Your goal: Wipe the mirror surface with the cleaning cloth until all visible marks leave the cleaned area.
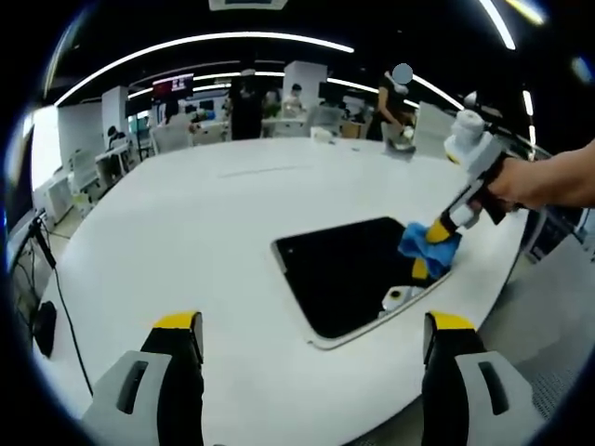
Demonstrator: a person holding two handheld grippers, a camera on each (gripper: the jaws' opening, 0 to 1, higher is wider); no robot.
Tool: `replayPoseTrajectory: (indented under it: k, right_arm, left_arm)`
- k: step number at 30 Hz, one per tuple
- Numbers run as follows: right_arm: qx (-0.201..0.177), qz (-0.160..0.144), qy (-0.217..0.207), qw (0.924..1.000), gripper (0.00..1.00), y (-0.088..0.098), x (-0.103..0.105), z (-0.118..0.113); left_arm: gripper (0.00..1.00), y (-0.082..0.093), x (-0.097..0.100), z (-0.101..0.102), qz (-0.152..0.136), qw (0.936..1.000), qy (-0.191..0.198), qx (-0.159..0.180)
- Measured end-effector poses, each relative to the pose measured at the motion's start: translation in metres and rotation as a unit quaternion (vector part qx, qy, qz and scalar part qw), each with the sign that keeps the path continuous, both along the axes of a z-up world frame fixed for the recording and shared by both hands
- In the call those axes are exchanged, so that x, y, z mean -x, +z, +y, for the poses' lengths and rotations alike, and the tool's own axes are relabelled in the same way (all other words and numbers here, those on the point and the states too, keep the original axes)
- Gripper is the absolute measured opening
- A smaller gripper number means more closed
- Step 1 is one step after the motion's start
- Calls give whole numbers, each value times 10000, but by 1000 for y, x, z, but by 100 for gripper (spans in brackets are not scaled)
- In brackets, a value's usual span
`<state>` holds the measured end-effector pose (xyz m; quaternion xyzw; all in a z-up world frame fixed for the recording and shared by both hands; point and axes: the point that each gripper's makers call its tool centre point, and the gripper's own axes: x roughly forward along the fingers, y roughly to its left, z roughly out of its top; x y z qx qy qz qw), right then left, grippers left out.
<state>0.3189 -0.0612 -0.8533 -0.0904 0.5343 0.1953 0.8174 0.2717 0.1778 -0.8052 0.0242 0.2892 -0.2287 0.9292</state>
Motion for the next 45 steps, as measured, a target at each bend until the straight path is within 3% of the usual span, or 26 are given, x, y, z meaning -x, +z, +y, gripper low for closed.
replayPoseTrajectory:
  k: [12, 17, 45]
  right_arm:
    - [20, -58, 0, 10000, 1, 0, 8, 1]
    - [-74, 118, -171, 9998, 1, 0, 14, 2]
    - [-15, 198, -170, 9997, 1, 0, 19, 6]
  left_arm:
    - [99, -2, 1, 1, 58, 10000, 30, 25]
    - [99, -4, 2, -1, 85, 9999, -61, -54]
    - [99, -2, 1, 0, 12, 9999, -53, -132]
